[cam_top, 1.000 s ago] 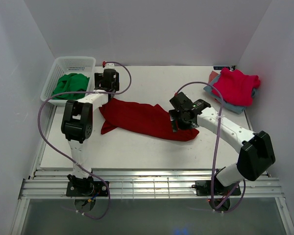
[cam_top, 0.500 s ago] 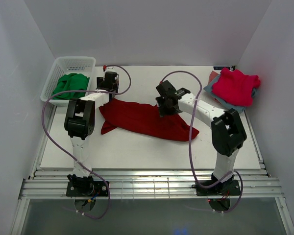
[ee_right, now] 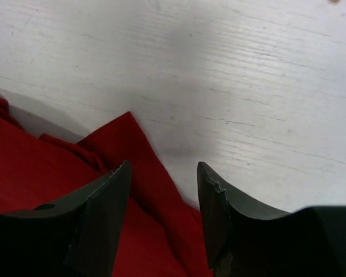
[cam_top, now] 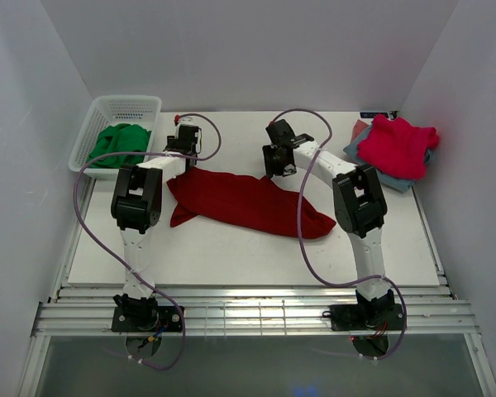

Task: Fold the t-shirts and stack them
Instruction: Flatten out the tshirt

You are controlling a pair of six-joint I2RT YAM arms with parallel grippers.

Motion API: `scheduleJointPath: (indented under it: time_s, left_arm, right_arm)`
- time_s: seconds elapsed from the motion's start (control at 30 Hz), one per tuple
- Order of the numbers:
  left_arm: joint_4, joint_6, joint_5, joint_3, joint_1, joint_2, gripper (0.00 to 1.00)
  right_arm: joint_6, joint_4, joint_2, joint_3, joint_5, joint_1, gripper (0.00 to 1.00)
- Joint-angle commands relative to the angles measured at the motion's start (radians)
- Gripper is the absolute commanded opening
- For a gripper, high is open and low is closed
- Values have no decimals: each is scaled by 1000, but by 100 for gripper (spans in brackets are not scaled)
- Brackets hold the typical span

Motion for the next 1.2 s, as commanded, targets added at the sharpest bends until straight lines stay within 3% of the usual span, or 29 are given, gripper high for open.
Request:
scheduleJointPath:
  time_s: [0.0,0.13,0.27,1.17]
  left_arm:
    - [-8,-14,-9,16,5,-13,57]
    - [-8,-14,-9,19,6,-9,56]
    - [-8,-12,-12,17,6,-15,54]
    - [-19,-18,-1,-4,12,-30,53]
  right_arm:
    - [-4,65,18,29,-112,1,55]
    - [4,103,34,32,-226,2,53]
    - [10,108,53,54,-246,2,53]
    - [-15,128,109,48,-180,-7,52]
